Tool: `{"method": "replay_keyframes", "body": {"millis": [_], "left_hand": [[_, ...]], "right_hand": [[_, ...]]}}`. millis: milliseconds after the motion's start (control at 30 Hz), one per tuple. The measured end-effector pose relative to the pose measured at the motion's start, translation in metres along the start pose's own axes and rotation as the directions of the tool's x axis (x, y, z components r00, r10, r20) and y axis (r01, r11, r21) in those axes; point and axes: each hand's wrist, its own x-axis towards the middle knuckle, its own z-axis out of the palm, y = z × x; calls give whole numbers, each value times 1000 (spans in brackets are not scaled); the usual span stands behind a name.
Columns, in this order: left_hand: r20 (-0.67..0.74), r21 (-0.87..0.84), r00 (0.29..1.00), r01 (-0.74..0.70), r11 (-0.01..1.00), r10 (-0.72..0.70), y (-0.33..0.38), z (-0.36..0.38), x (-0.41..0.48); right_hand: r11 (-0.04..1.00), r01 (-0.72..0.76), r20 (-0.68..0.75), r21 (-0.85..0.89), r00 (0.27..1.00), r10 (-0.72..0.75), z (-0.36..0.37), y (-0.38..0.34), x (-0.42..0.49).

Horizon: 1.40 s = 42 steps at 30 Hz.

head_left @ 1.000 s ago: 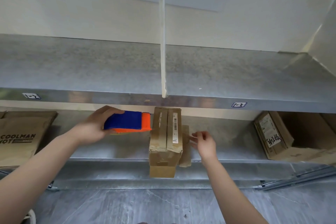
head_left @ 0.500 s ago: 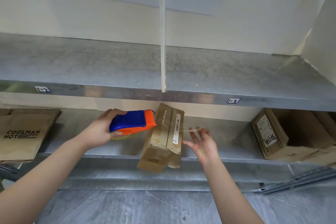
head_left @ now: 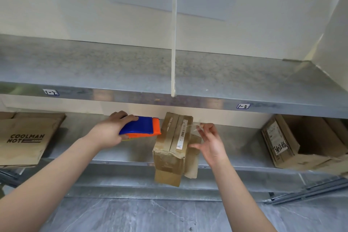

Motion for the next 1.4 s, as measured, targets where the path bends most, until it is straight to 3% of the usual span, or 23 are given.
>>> {"method": "replay_keyframes", "body": {"millis": [100,233,400,567,733,900,1000,1133,1267,1400], "left_hand": [[6,49,1000,2,999,-3,4,-2,-1],[17,119,999,-33,992,31,15,5,-5],[0,0,1000,-14,1000,14,15,9,-9],[-46,-161,997,-65,985,58,11,10,-19],[-115,-257,993,-68,964,39,0,4,-22],[-22,-170,998,-68,983,66,-1,3,-17],[5,-150,999,-40,988,42,-2,5,-12],[25,-143,998,-48,989,52,-3,6,-7],[19,-119,998,-50,992,53,-2,7,-4],[18,-128,998,-64,990,67,-5,8,-7]], "right_hand": [[974,98,-66,-203,991,-114,10,-5,-2],[850,177,-3,-495,979,-206,25,-5,-3],[948,72,-136,-311,983,-120,5,-3,-2],[945,17,-205,-326,975,-88,-11,10,-2],[994,-46,-283,-102,959,16,-26,18,0],[962,-256,-408,-93,891,198,-45,36,0],[938,-290,-438,-188,880,185,-50,48,0],[830,-325,-469,-453,879,89,-60,62,3],[631,-321,-444,-706,895,-41,-64,70,9],[513,-293,-404,-807,907,-117,-59,75,9]]}}
